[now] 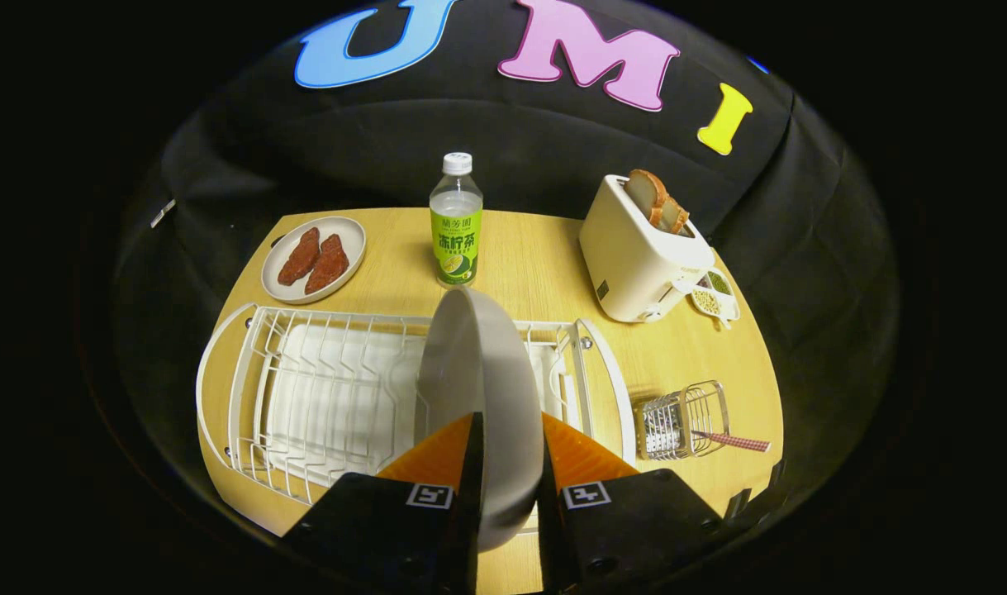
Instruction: Take the plate from the dish rack, then take the spoon from the basket and place it into the plate.
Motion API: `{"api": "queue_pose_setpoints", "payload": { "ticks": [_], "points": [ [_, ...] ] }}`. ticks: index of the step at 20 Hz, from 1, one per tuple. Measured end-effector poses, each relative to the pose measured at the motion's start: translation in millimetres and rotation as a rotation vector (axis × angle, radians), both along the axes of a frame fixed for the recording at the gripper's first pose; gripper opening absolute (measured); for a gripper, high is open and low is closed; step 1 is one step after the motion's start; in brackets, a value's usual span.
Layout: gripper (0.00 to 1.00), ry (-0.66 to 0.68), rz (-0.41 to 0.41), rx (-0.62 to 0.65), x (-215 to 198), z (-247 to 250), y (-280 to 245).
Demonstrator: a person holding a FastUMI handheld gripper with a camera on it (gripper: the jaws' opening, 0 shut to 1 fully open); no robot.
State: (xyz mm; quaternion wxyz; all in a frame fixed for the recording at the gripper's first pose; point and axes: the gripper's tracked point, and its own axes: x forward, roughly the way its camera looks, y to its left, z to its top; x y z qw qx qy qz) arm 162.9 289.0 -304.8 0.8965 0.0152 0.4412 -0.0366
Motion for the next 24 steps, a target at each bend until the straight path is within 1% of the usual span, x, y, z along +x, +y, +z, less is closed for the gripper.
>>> {"api": "queue_pose_setpoints", "payload": {
  "ticks": [4, 5, 6, 9, 11, 14, 16, 20, 22, 24],
  "points": [
    [0.3, -0.086, 0.046, -0.165, 19.3, 33.4, -19.2],
    [0.3, -0.104, 0.051, -0.194, 22.3, 41.7, -25.8],
    [0.3, -0.113, 0.045, -0.187, 21.7, 47.5, -28.0],
    [0.3, -0.152, 0.0, -0.095, 16.9, 62.5, -41.1],
    [0.3, -0.174, -0.004, -0.043, 6.4, 72.9, -53.2],
    [0.3, -0.203, -0.006, 0.069, -15.4, 86.9, -66.6],
    [0.3, -0.228, 0.007, 0.126, -35.1, 97.3, -77.0],
    [0.3, -0.281, 0.005, 0.277, -79.7, 115.1, -96.2],
    [0.3, -0.293, 0.015, 0.341, -101.7, 116.1, -105.7],
    [0.3, -0.275, 0.013, 0.378, -131.3, 108.9, -122.8]
  ]
}}
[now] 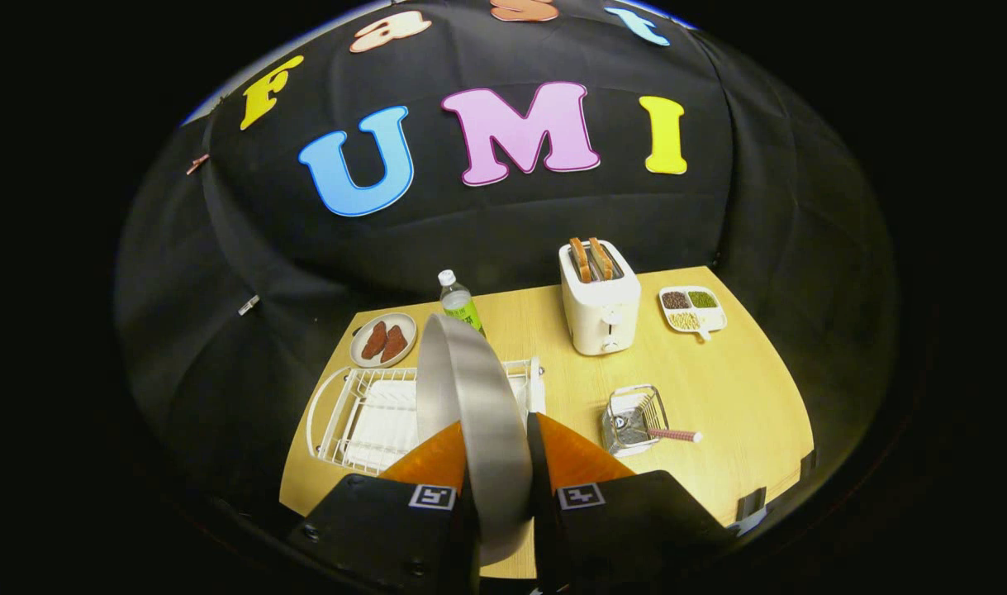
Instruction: Take the plate from the dish rack, then take the spoon from the basket and place it into the plate.
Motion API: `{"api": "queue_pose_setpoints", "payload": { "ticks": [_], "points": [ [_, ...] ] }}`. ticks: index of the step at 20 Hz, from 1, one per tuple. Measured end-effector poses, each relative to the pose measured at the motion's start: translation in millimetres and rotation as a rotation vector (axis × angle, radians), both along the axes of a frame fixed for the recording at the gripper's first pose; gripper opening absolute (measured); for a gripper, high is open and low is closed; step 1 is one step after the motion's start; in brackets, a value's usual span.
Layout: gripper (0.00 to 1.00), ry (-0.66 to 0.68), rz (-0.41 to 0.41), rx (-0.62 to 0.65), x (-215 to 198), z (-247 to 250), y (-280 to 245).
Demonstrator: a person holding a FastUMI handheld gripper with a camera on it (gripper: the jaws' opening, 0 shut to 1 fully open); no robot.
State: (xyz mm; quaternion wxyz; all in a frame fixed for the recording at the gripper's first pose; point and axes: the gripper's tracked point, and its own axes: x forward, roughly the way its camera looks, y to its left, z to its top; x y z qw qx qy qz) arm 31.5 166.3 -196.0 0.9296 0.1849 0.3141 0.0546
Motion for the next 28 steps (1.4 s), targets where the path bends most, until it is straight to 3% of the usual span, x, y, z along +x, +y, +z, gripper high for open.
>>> {"api": "queue_pose_setpoints", "payload": {
  "ticks": [6, 12, 19, 23, 28],
  "points": [
    [0.3, 0.1, -0.046, 0.059, -80.1, -54.6, -57.5],
    [0.3, 0.251, -0.065, 0.222, -132.4, -119.2, -78.5],
    [0.3, 0.383, -0.02, 0.384, -149.9, -202.8, -56.8],
    [0.3, 0.406, -0.027, 0.5, -134.2, -221.3, -40.1],
    [0.3, 0.445, -0.004, 0.467, -125.5, -247.6, -34.2]
  ]
}}
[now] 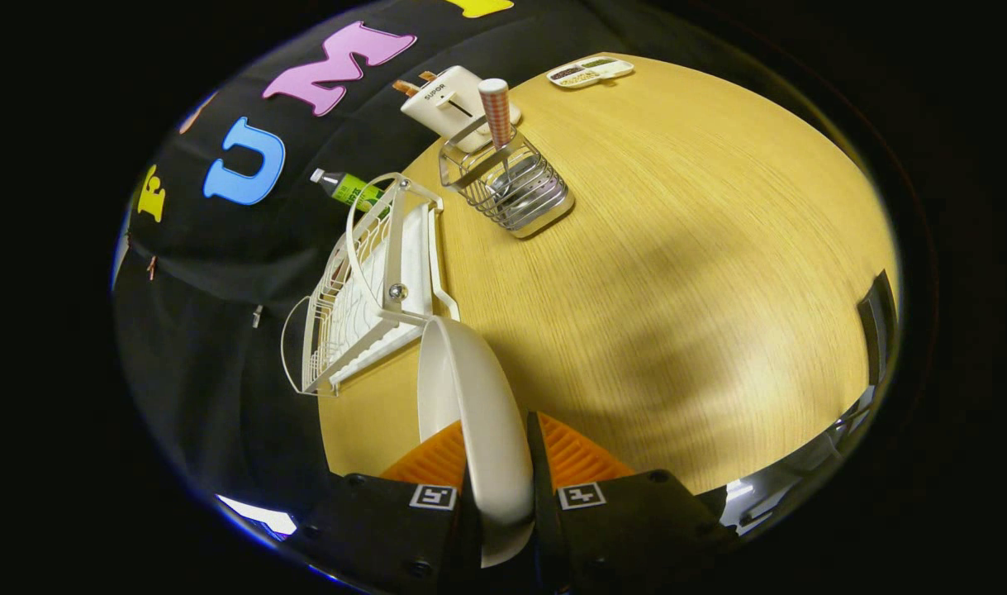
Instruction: Take the plate from the dish rack, then take the spoon from the basket and place it into the plate.
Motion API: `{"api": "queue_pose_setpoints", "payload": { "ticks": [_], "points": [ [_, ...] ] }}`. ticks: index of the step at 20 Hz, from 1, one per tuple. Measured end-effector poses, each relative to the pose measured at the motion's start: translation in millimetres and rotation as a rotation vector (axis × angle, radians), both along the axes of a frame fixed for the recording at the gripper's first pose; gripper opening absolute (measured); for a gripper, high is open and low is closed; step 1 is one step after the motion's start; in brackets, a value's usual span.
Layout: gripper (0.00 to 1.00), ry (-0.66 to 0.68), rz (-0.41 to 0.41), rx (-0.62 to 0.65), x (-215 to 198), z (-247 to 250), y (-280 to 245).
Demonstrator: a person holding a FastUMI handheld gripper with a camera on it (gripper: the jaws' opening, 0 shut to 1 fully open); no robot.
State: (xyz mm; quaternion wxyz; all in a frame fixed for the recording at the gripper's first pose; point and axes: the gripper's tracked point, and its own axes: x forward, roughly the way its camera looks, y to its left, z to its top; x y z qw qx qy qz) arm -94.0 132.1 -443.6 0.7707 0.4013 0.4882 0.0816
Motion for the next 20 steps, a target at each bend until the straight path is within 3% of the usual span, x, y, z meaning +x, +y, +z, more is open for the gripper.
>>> {"api": "queue_pose_setpoints", "payload": {
  "ticks": [6, 10, 13, 20],
  "points": [
    [0.32, 0.024, -0.042, -0.009, 10.4, -5.6, -13.9],
    [0.62, -0.014, -0.04, -0.091, 13.5, -1.2, -35.7],
    [0.93, -0.066, -0.045, -0.158, 16.6, 10.5, -57.9],
    [0.96, -0.364, 0.023, -0.395, 56.4, 96.7, -109.7]
  ]
}}
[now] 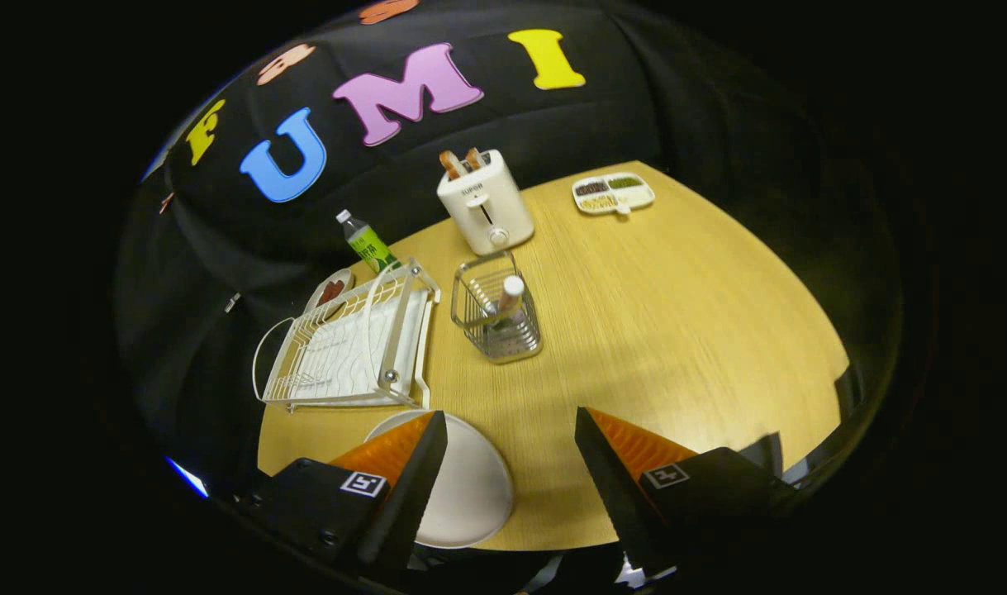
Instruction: Take the plate from the dish rack, then take the spoon from the basket and place it into the plate.
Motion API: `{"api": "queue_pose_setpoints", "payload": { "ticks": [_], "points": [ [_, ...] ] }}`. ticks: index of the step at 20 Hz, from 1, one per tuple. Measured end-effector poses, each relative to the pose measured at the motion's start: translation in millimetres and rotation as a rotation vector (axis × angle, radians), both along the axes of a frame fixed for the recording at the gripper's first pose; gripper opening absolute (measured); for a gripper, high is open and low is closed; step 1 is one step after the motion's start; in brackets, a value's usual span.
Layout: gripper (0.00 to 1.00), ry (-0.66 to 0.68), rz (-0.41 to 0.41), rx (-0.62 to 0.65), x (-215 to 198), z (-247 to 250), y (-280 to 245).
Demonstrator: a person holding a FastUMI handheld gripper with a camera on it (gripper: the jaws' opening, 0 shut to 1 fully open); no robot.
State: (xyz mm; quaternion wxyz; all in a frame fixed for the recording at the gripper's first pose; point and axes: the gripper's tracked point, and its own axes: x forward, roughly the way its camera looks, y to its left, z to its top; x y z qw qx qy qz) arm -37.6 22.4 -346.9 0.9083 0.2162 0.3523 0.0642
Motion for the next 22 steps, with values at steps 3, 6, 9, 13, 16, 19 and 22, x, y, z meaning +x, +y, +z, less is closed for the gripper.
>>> {"api": "queue_pose_setpoints", "payload": {
  "ticks": [3, 6, 9, 13, 16, 19, 22],
  "points": [
    [0.97, -0.081, 0.096, -0.143, 25.3, 21.4, -9.4],
    [0.96, -0.083, 0.158, -0.206, 46.4, 18.2, -10.3],
    [0.97, -0.047, 0.192, -0.211, 65.9, 3.8, -8.6],
    [0.84, -0.022, 0.235, -0.235, 85.4, -13.5, -6.0],
    [0.82, -0.012, 0.273, -0.245, 93.2, -22.2, 1.6],
    [0.66, 0.019, 0.297, -0.254, 96.1, -31.5, 7.7],
    [0.44, 0.023, 0.288, -0.25, 102.8, -32.3, 11.0]
  ]
}}
